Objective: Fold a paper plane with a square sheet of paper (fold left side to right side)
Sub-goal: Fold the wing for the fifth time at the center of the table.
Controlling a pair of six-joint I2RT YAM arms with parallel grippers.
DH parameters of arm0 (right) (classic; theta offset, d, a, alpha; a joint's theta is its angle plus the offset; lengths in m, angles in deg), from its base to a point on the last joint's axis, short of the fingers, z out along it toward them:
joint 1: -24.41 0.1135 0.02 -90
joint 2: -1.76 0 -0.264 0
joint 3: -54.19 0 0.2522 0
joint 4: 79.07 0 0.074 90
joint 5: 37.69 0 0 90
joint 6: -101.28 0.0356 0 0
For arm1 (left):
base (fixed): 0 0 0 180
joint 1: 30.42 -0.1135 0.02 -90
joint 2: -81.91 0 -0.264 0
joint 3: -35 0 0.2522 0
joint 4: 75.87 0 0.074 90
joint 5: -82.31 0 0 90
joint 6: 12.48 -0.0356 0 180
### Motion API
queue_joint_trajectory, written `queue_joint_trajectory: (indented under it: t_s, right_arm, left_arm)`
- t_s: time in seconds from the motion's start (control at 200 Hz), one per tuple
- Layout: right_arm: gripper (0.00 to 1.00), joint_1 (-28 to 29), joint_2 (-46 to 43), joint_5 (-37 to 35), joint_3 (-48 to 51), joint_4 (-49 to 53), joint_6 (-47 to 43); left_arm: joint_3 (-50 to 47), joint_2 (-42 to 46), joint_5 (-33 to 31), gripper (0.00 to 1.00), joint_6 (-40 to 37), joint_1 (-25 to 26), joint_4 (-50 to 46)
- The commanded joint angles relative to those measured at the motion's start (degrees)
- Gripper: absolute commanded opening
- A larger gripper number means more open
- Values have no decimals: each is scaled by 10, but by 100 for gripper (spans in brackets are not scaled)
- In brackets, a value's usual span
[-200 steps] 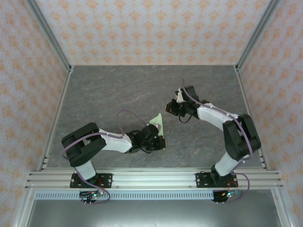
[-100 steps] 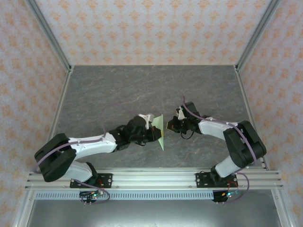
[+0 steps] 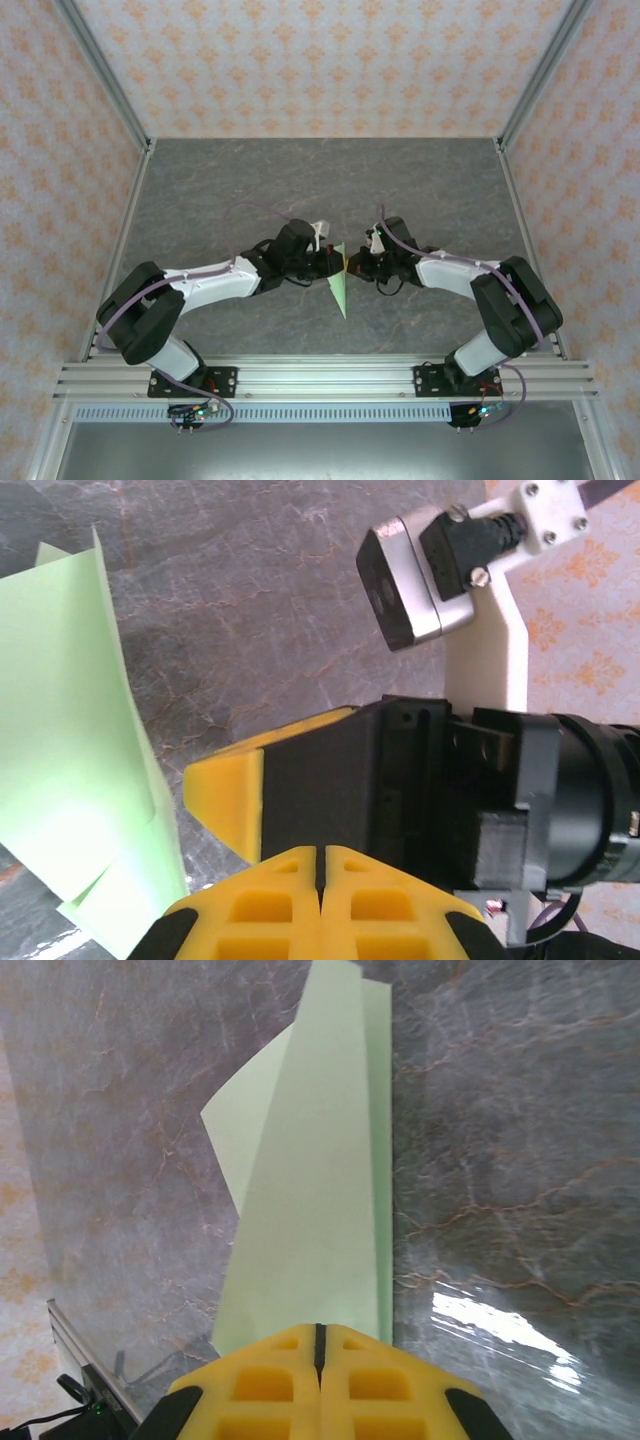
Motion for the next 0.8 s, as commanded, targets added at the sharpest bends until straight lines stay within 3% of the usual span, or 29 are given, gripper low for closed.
queue_joint_trajectory:
  t_s: [0.0,0.35,0.796]
  right_arm:
    - [3,8,16,18,6,-42,19]
    - [3,19,80,18,-5,-85,42]
    - [3,22,97,6,-3,-84,43]
  left_arm:
    - [6,2,7,0,-7,-14,2]
    - [12,-19,10,0,-9,-26,-15]
    - [83,-142,27,0,-29,-54,-32]
